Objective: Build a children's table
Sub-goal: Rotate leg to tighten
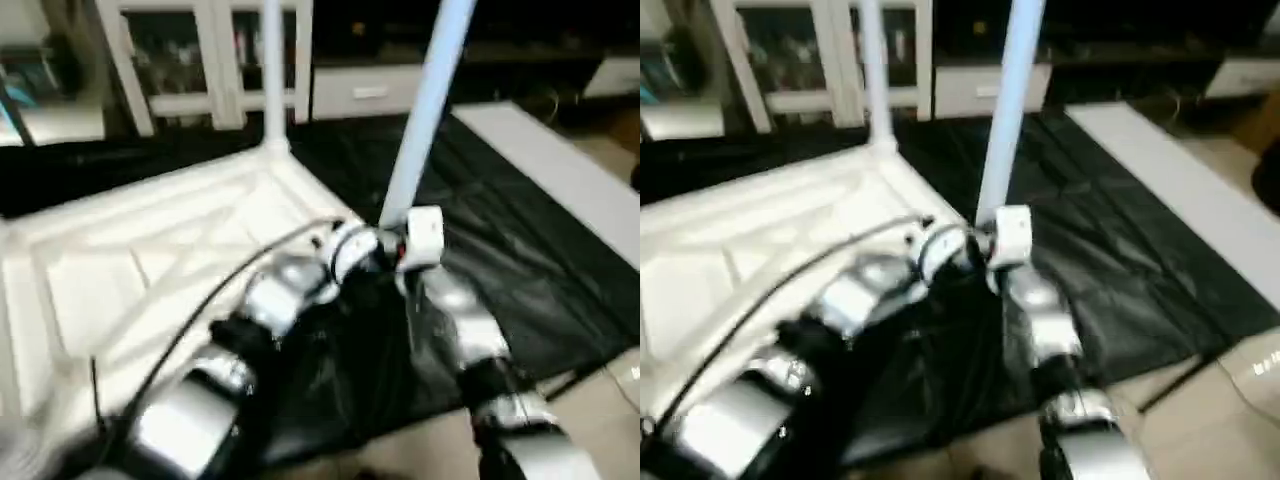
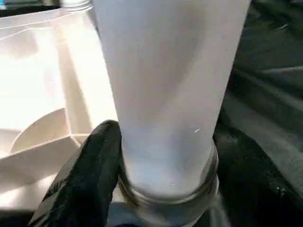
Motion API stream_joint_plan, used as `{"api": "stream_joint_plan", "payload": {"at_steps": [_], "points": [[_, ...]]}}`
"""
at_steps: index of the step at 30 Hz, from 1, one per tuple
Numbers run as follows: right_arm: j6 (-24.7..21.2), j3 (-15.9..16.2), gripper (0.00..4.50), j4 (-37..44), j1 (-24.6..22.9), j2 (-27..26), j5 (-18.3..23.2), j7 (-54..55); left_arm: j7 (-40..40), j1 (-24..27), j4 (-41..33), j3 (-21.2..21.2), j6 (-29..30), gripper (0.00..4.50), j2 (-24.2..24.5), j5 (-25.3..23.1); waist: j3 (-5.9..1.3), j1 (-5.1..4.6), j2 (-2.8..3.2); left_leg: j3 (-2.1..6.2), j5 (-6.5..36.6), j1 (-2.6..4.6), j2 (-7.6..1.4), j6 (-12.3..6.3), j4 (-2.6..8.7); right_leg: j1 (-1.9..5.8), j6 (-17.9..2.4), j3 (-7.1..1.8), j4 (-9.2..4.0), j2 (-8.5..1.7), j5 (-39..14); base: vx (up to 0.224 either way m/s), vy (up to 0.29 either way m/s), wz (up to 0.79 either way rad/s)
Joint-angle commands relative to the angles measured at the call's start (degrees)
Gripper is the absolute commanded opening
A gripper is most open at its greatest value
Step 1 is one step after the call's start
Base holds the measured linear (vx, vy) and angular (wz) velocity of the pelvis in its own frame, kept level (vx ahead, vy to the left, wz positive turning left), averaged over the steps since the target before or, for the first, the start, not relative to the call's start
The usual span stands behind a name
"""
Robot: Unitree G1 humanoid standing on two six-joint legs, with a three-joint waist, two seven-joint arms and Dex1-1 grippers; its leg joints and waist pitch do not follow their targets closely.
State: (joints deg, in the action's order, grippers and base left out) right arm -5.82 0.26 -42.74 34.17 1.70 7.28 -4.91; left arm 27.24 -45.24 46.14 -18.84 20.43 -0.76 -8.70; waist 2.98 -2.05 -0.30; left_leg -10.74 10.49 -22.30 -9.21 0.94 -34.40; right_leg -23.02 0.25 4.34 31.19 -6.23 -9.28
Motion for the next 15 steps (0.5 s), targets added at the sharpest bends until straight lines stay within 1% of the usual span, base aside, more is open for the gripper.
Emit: {"api": "stream_joint_plan", "payload": {"at_steps": [1, 2, 3, 4, 5, 6, 7, 8, 9, 10, 11, 12, 13, 15], "points": [[1.7, 1.8, 2.61, -2.6, 1.0, -0.9, -3.0, 0.5, -3.8, -2.2, -0.4, 1.5, -3.9, 0.00, -0.7, -0.4, -3.65, 0.04, -0.62, 2.26, 29.3, 1.66, -3.20, 1.31, 5.34, 1.39, -9.4, -1.28, -4.02, -3.02, -22.7, 0.000, 0.000, 0.00], [2.0, 1.7, 2.61, -2.7, 1.3, -1.1, -2.7, -0.2, -3.8, -2.3, -0.4, 1.5, -3.9, 0.00, -0.6, -0.3, -3.74, 0.29, -0.53, 2.09, 27.2, 1.56, -3.25, 0.45, 5.26, 1.50, -10.0, -1.51, -3.80, -3.17, -21.4, 0.000, 0.000, 0.00], [2.2, 1.6, 2.61, -2.7, 1.4, -1.2, -2.6, -0.5, -3.8, -2.4, -0.3, 1.6, -4.0, 0.00, -0.6, -0.2, -3.82, 0.42, -0.49, 1.99, 26.0, 1.50, -3.31, 0.09, 5.29, 1.57, -10.3, -1.61, -3.65, -3.14, -20.3, 0.000, 0.000, 0.00], [2.4, 1.5, 2.61, -2.6, 1.4, -1.1, -2.3, -1.0, -3.6, -2.4, -0.4, 1.4, -4.2, 0.00, -0.4, -0.4, -3.91, 0.71, -0.52, 1.76, 23.7, 1.33, -3.39, -0.58, 5.31, 1.73, -10.9, -1.78, -3.36, -3.07, -18.1, 0.000, 0.000, 0.00], [3.0, 1.1, 2.61, -3.3, 1.8, -1.4, -2.2, -1.1, -3.6, -2.6, 0.4, 1.3, -4.9, 0.00, -0.3, -0.7, -3.94, 0.84, -0.59, 1.65, 22.5, 1.21, -3.39, -0.92, 5.30, 1.83, -11.1, -1.84, -3.23, -3.06, -17.3, 0.000, 0.000, 0.00], [3.5, 0.7, 2.61, -3.6, 2.0, -1.4, -2.0, -1.3, -3.5, -2.8, 0.9, 1.3, -5.6, 0.00, -0.1, -0.8, -3.95, 0.93, -0.95, 1.52, 21.8, 1.16, -3.37, -1.35, 5.26, 1.80, -11.1, -1.85, -3.23, -3.06, -17.3, 0.000, 0.000, 0.00], [4.3, 0.4, 2.61, -3.9, 2.2, -1.4, -1.4, -2.5, -3.5, -2.9, 1.6, 1.5, -6.3, 0.00, 0.0, -0.9, -3.98, 1.40, -0.81, 1.23, 20.3, 1.48, -3.35, -1.95, 5.05, 1.63, -11.5, -2.02, -3.20, -3.14, -17.1, 0.000, 0.000, 0.00], [5.0, 0.3, 2.61, -3.9, 2.2, -1.2, -0.4, -5.1, -3.4, -3.1, 2.1, 1.4, -6.9, 0.00, 0.2, -1.0, -4.01, 1.49, -0.76, 1.19, 19.8, 1.48, -3.39, -2.09, 5.02, 1.67, -11.7, -2.07, -3.11, -3.14, -16.6, 0.000, 0.000, 0.00], [5.2, 0.3, 2.96, -3.7, 2.0, -1.1, -0.2, -6.0, -3.4, -3.1, 2.2, 1.4, -7.1, 0.00, 0.4, -1.0, -4.00, 1.64, -0.80, 1.16, 18.7, 1.28, -3.42, -2.53, 5.03, 1.89, -12.0, -2.08, -2.93, -3.07, -15.7, 0.000, 0.000, 0.00], [6.2, 0.4, 3.17, -1.8, 1.0, -0.2, 0.9, -9.3, -2.7, -2.9, 2.3, 1.2, -7.8, 0.00, 1.1, -1.1, -3.98, 1.72, -0.78, 1.09, 18.5, 1.32, -3.44, -2.83, 5.03, 1.85, -12.0, -2.07, -2.95, -3.05, -15.7, 0.000, 0.000, 0.00], [6.5, 0.5, 3.31, -1.2, 0.6, 0.1, 1.1, -10.1, -2.4, -2.8, 2.3, 1.1, -8.1, 0.00, 1.4, -1.1, -4.03, 2.06, -0.83, 0.99, 18.1, 1.46, -3.50, -3.28, 4.90, 1.87, -12.0, -2.06, -2.98, -3.11, -15.9, 0.000, 0.000, 0.00], [7.0, 0.5, 3.33, -0.1, 0.0, 0.6, 1.0, -10.2, -2.1, -2.6, 2.1, 1.0, -8.4, 0.00, 1.8, -1.1, -4.06, 2.19, -0.79, 0.94, 17.7, 1.51, -3.55, -3.43, 4.84, 1.79, -12.1, -2.11, -2.91, -3.09, -15.7, 0.000, 0.000, 0.00], [7.4, 0.1, 3.40, 2.4, -1.4, 1.4, 1.7, -11.2, -1.0, -2.0, 1.3, 0.7, -9.0, 0.00, 2.5, -1.2, -3.96, 2.46, -0.98, 0.92, 17.0, 1.12, -3.54, -3.80, 4.91, 1.94, -11.5, -2.15, -2.85, -3.06, -16.0, 0.000, 0.000, 0.00], [7.7, -0.1, 3.64, 4.6, -2.5, 2.2, 1.9, -11.9, -0.4, -1.6, 0.9, 0.6, -9.3, 0.00, 2.9, -1.2, -4.10, 2.39, -1.14, 1.15, 15.9, 0.54, -3.41, -3.98, 4.89, 2.30, -10.6, -2.10, -2.56, -3.08, -17.1, 0.000, 0.000, 0.00]]}}
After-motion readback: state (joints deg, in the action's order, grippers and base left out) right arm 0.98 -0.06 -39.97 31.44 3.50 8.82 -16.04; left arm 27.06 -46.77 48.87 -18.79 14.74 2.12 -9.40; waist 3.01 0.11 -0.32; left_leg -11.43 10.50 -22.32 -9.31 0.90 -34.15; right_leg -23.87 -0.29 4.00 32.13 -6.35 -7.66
